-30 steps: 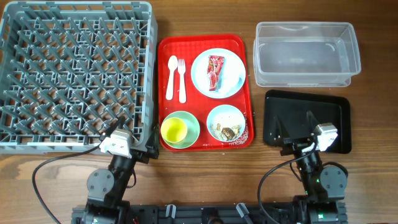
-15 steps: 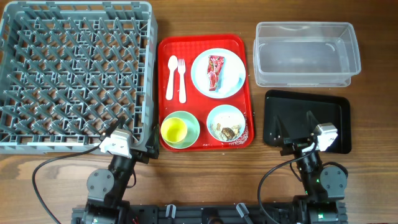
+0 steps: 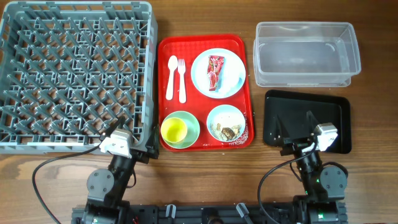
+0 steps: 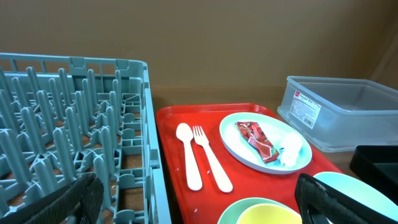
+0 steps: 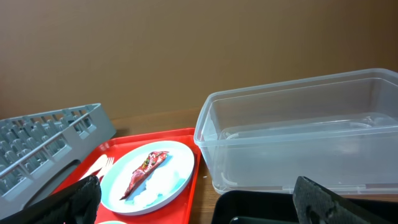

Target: Sort waste into correct bins and load items into the dishwasher rack

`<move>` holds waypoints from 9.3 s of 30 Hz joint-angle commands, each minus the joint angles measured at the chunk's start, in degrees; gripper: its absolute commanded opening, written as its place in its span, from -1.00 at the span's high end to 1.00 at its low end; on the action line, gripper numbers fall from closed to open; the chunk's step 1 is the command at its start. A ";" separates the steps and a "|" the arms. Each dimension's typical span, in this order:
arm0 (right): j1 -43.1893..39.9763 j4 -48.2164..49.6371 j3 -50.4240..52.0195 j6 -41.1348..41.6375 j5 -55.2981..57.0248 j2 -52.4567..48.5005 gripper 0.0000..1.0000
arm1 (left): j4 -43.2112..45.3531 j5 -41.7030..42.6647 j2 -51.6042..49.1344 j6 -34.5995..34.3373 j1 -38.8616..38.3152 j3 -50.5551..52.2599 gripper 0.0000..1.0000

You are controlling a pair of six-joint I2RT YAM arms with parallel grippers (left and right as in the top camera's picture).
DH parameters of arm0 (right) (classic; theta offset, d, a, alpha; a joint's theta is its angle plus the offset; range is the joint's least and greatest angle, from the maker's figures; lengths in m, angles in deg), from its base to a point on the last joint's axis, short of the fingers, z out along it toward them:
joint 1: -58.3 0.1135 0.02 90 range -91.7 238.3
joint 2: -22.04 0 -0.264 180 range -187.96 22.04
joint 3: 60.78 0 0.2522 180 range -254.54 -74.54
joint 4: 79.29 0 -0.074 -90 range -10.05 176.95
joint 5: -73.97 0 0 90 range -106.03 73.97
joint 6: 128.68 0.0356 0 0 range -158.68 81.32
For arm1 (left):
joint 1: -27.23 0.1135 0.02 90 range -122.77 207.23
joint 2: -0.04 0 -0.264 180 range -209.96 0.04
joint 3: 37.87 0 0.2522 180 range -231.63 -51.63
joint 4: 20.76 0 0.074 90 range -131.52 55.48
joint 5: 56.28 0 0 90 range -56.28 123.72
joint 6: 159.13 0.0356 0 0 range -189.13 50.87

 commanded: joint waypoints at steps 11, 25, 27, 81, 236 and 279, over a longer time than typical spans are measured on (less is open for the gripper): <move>-0.24 2.80 -4.46 21.09 -13.77 -0.83 -1.00 | 16.63 4.85 0.31 -16.00 -0.31 0.31 -1.00; -0.13 -48.48 -71.82 -0.72 -20.17 -52.13 -0.99 | -34.62 2.43 -36.28 -15.28 -0.26 -54.58 -1.00; -0.13 -56.85 -82.20 -7.04 -20.48 -59.28 -1.00 | -43.17 2.16 -43.87 -13.84 -0.26 -63.65 -1.00; 8.28 -39.60 -94.79 -7.21 0.79 -103.84 -0.86 | -54.75 0.11 -65.55 -13.90 -0.26 -70.49 -1.00; -28.55 -34.49 -44.04 -19.39 -75.01 -85.42 0.91 | -63.06 1.01 -56.17 -16.00 7.41 -71.71 -1.00; -8.13 -34.82 -49.33 -3.28 -42.56 -70.34 0.91 | -61.53 1.20 -55.65 -16.00 7.41 -71.73 -1.00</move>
